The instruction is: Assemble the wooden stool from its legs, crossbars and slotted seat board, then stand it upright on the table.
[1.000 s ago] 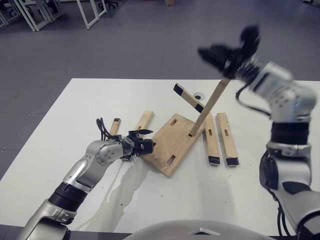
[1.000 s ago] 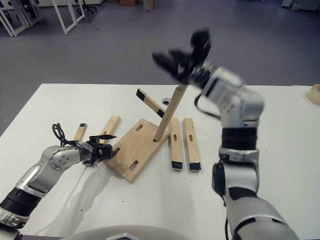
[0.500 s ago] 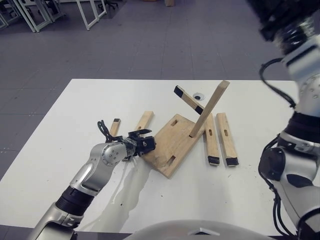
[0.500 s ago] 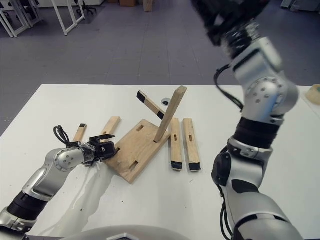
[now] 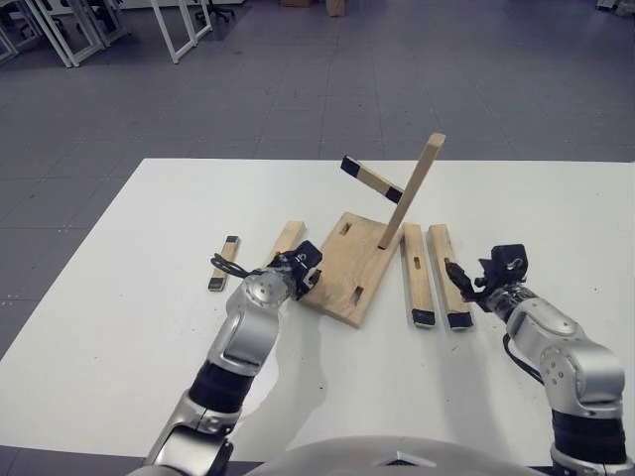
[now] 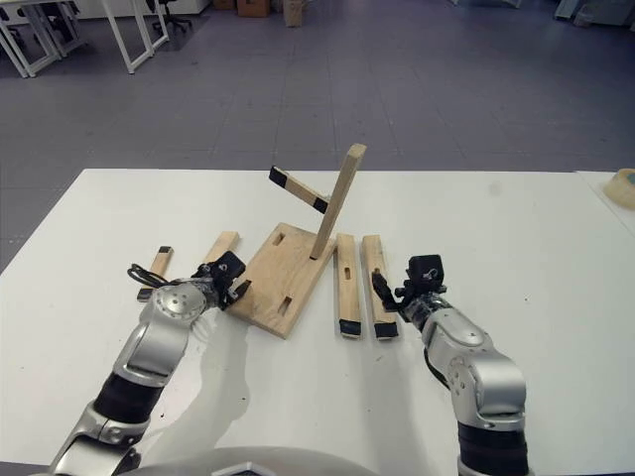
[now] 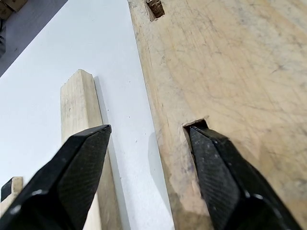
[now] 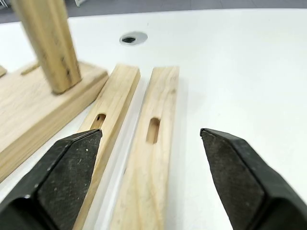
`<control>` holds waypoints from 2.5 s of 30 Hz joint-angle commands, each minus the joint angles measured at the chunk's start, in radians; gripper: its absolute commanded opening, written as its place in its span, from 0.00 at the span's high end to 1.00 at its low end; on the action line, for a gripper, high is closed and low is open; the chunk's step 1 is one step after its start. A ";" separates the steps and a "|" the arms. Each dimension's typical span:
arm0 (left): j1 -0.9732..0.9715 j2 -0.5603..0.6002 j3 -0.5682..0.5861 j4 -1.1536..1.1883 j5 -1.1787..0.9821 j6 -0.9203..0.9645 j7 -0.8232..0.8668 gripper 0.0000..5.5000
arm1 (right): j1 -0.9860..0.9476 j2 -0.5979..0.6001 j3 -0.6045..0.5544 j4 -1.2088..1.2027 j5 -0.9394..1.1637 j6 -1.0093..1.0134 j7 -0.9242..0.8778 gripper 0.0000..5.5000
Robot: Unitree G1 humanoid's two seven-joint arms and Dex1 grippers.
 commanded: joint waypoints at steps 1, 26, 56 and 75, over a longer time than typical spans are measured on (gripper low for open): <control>0.033 -0.075 0.014 0.119 -0.059 0.085 0.039 0.45 | 0.047 0.000 0.049 -0.027 -0.061 0.059 -0.045 0.31; -0.071 -0.120 0.263 -0.304 -0.340 0.133 0.189 0.45 | -0.069 0.099 -0.103 0.030 -0.168 -0.141 -0.062 0.63; -0.122 -0.043 0.539 -0.309 -2.084 0.185 0.376 0.13 | -0.511 -0.250 0.020 0.234 0.736 0.105 0.944 0.63; -0.069 0.111 0.427 -0.289 -2.028 0.037 0.295 0.58 | -0.501 -0.274 0.043 0.230 0.706 0.116 0.975 0.63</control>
